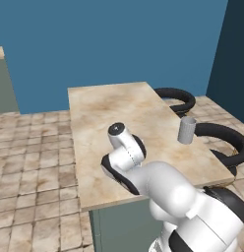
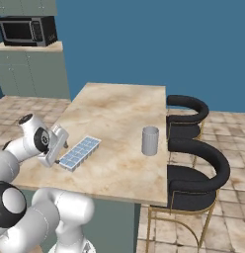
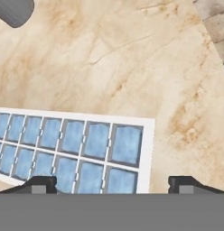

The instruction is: Open the freezer door, pick up the ice cube tray from the freezer, and place it on the dining counter.

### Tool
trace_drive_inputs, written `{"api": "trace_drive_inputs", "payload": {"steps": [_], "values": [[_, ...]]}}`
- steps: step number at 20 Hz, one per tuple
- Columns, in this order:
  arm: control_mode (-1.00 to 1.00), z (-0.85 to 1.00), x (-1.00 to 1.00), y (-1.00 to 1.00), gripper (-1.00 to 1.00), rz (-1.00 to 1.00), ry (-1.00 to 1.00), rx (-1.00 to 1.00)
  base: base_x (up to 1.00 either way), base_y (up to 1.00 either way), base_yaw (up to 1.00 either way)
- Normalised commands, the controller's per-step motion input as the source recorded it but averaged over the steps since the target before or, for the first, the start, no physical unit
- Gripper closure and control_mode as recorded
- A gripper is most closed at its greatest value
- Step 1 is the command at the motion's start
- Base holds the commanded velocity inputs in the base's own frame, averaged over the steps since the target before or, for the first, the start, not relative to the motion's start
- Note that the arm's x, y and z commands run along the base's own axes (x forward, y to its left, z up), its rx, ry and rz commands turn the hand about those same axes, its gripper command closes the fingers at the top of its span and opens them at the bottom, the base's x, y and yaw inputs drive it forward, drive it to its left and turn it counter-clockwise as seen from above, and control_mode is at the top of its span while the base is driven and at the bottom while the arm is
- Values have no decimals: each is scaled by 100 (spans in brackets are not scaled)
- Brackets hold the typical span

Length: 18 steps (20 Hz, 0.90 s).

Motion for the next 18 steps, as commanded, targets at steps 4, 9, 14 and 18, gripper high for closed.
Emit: {"api": "trace_drive_inputs", "payload": {"steps": [4, 9, 14, 18], "values": [[-100, 67, 0, -3, -100, -9, 0, 1, 0, 0, 0], [-100, 57, 0, -2, -100, -6, 0, 0, 0, 0, 0], [-100, 52, -8, -10, -100, -1, 0, 0, 0, 0, 0], [-100, 40, -42, -7, -100, 0, 0, 0, 0, 0, 0]]}}
